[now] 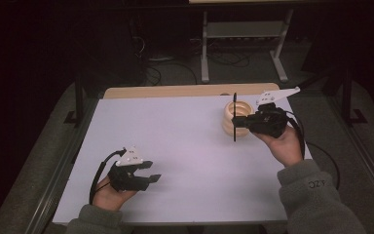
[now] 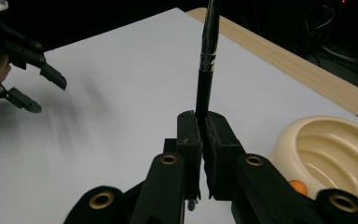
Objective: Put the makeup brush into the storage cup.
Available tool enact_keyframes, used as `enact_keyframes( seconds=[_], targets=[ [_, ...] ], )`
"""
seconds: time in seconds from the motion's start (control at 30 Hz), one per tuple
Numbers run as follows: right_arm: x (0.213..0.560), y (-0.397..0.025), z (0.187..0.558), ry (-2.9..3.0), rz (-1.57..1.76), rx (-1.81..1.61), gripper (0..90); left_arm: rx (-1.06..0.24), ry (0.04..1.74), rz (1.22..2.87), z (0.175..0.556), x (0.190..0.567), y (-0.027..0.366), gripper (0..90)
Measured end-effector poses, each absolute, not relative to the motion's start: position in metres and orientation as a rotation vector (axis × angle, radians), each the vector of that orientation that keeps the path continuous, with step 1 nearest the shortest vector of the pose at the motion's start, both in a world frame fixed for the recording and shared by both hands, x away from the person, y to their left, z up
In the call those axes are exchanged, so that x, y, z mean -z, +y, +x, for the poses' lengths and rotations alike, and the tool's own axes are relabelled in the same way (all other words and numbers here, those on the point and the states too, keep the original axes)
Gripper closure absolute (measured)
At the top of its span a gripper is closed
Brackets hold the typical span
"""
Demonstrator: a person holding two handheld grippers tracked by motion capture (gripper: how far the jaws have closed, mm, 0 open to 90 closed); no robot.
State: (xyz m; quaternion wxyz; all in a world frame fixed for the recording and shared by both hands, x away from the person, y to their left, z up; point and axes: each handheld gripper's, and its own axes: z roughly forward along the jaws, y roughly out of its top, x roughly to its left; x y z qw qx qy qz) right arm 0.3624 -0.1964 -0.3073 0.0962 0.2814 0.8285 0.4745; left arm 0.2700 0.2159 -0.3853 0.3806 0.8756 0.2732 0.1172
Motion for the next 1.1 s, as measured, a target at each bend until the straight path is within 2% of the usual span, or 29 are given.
enact_keyframes(
  seconds=[1.1],
  targets=[
    [0.26, -0.204, 0.413, 2.363, 0.921, -1.345, 84.2, -0.295, 0.709, 2.207, 0.269, 0.383, 0.217, 44.7]
  ],
)
